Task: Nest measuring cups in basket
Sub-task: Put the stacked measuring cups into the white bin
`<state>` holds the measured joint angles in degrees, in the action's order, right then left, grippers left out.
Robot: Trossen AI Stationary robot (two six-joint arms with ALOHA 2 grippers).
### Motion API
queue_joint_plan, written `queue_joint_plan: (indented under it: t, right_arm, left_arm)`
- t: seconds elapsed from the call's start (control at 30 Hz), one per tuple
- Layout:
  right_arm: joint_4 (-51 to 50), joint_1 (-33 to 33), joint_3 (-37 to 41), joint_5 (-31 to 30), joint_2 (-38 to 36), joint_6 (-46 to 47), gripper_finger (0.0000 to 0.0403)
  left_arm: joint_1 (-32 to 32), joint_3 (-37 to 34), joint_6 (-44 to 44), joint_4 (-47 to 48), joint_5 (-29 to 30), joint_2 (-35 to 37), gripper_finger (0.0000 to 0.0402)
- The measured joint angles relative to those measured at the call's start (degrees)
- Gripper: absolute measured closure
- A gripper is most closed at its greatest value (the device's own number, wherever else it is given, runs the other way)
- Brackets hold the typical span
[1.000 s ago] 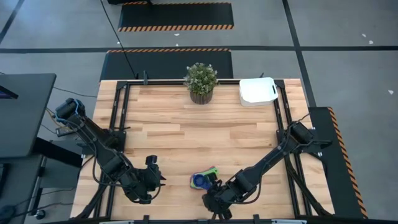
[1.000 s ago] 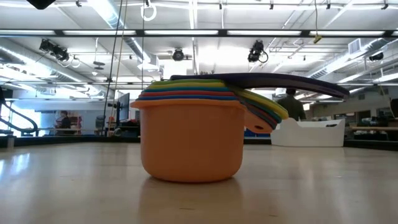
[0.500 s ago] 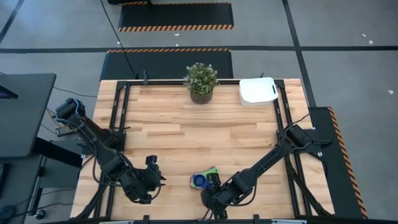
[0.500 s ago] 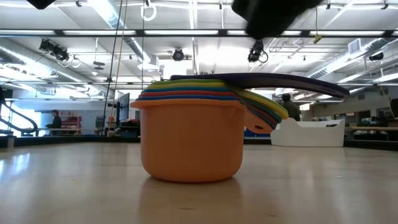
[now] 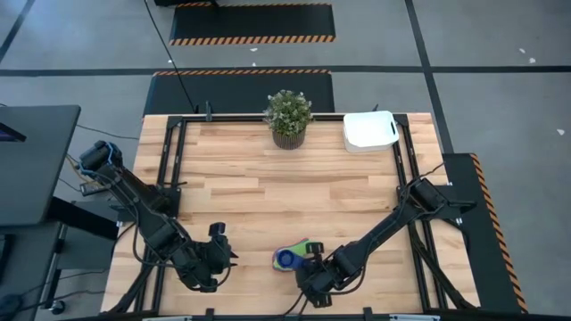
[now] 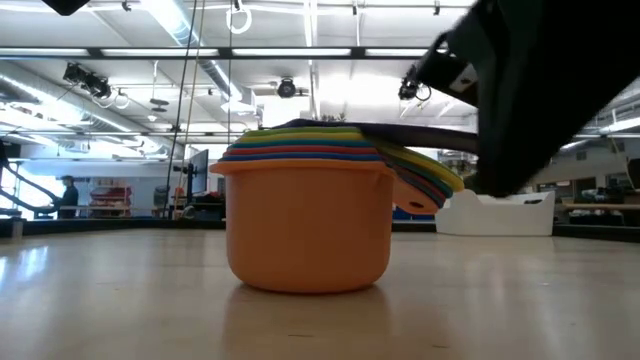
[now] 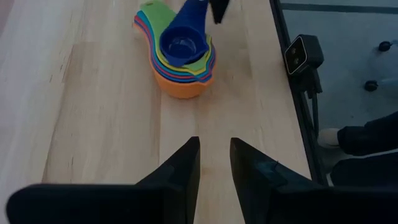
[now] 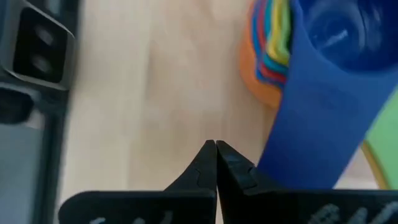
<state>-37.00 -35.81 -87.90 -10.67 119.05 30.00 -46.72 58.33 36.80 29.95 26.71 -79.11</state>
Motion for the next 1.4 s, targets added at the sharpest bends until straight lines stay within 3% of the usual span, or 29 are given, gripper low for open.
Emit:
queue_joint_plan:
  t: [0.23,0.4,0.9,1.17,1.4]
  right_arm:
    - [-5.81,1.49,0.00,-0.38,0.00,-2.66,0.0402]
    - [-6.85,2.99,0.00,-3.23,0.00,-6.57,0.0402]
    - [-6.90,5.60,0.00,-4.41,0.00,-14.14,0.0403]
    - [-7.43,4.36,-0.76,2.60,0.00,-19.47,0.0403]
    - [-7.02,2.93,-3.05,4.10,-0.11,-25.69,0.0381]
  left_arm:
    - [0.00,0.00,0.00,0.02,-0.01,0.00,0.0306]
    - [0.00,0.00,0.00,0.03,-0.02,0.00,0.0306]
    - [0.00,0.00,0.00,0.04,0.00,0.02,0.0306]
    - [0.00,0.00,-0.02,0.07,0.00,0.02,0.0306]
    - [-0.02,0.00,-0.07,0.09,0.00,0.04,0.0306]
